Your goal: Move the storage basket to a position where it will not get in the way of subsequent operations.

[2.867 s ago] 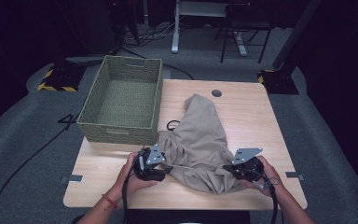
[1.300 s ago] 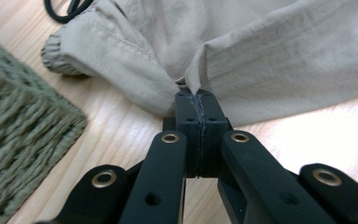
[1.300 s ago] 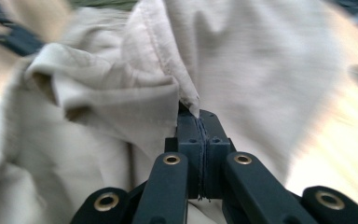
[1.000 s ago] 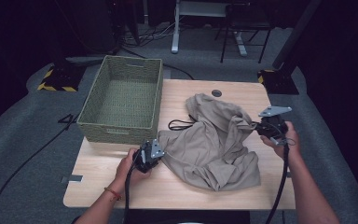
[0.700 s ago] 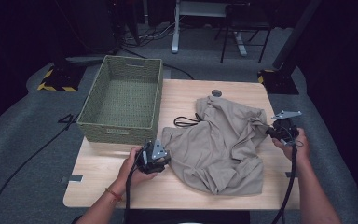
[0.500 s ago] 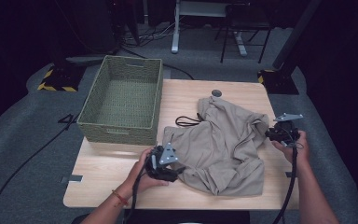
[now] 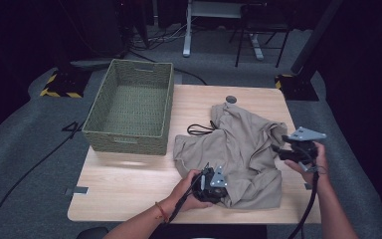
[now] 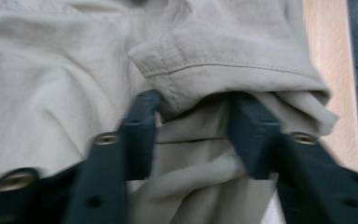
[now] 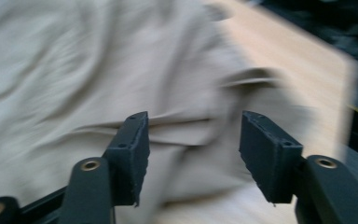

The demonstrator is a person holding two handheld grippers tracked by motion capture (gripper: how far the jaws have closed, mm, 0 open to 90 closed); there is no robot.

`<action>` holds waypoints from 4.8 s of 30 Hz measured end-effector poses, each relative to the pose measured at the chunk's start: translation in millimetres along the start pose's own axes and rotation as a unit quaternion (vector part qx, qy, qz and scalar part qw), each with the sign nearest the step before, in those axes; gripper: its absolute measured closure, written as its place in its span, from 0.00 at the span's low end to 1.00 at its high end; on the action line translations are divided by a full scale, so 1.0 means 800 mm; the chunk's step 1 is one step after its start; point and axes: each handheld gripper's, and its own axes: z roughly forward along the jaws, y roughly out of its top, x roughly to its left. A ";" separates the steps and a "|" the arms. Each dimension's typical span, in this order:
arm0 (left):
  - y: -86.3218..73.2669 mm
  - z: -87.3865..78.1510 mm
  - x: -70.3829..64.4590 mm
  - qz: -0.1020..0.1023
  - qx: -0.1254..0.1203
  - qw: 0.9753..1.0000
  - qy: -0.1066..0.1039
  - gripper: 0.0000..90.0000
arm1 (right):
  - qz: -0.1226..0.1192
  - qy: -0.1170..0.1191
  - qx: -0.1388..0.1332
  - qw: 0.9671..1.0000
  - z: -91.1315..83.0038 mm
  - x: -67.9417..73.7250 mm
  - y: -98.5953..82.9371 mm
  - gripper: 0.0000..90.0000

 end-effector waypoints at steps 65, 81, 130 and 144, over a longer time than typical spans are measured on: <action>-0.017 -0.005 0.110 -0.068 0.044 0.990 0.112 0.87 | -0.013 0.088 0.111 0.990 0.092 0.040 0.005 0.97; -0.035 -0.142 0.089 -0.057 -0.059 0.982 0.170 0.88 | 0.003 0.070 -0.055 0.996 -0.051 0.026 -0.023 0.95; -0.102 -0.113 0.086 -0.096 0.002 0.991 0.091 0.61 | 0.024 0.146 -0.038 0.988 -0.094 0.085 -0.134 0.88; -0.058 -0.108 0.059 -0.078 -0.044 0.995 0.051 0.25 | -0.002 0.110 -0.040 0.993 -0.060 0.077 -0.080 0.56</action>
